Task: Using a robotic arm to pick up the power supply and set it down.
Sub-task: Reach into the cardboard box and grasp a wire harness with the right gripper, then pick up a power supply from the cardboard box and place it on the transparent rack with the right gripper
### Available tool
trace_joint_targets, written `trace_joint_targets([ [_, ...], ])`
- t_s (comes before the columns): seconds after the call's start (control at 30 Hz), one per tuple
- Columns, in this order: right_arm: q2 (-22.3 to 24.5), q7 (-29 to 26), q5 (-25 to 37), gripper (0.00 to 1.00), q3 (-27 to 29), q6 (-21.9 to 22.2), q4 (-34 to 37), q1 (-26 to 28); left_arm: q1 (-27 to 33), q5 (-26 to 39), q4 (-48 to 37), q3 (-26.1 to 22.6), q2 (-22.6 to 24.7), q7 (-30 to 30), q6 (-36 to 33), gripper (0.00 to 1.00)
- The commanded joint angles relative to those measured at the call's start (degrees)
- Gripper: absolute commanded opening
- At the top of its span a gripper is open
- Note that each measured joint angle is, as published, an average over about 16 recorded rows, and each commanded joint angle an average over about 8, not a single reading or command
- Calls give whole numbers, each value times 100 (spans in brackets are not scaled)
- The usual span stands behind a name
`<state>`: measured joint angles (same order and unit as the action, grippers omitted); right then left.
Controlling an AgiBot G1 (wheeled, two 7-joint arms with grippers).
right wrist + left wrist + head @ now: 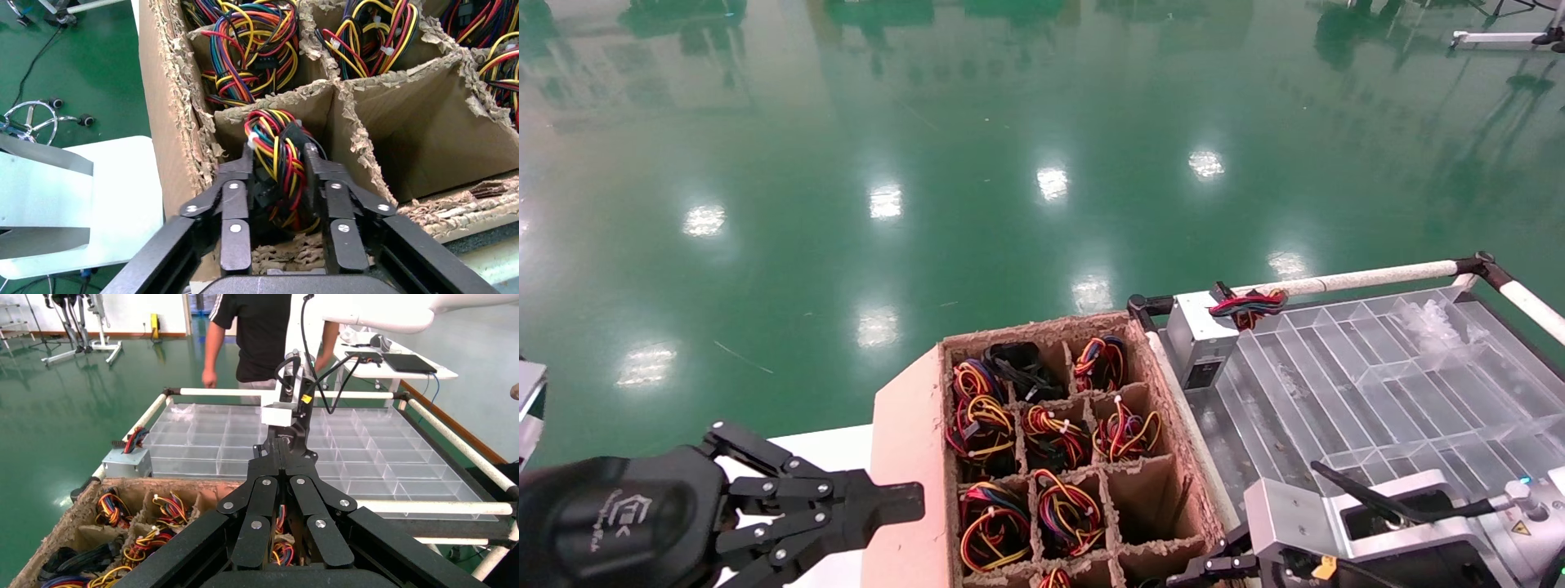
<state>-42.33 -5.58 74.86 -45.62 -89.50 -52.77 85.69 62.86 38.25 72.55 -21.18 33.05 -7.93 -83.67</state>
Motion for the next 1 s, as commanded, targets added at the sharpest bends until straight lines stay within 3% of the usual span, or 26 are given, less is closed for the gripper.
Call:
trace_joint_targets([
  [0.03,-17,18,-11,3,-26,8,29,16,0,0,0,0,0,0,0,32],
  [0.17,18,13,-43,0,-78,-7,29,65,0,0,0,0,0,0,0,81],
  [0.23,53,2,-68,0,-101,-8,9,80,0,0,0,0,0,0,0,97],
  [0.27,74,-5,-86,0,-110,-5,-5,84,0,0,0,0,0,0,0,100],
  [0.63,365,-70,-458,0,-18,59,-330,130,0,-1,0,-1,0,1,0,100],
  [1.0,752,94,-1350,0,454,129,-517,294,0,-1,0,-2,-1,1,1,100],
])
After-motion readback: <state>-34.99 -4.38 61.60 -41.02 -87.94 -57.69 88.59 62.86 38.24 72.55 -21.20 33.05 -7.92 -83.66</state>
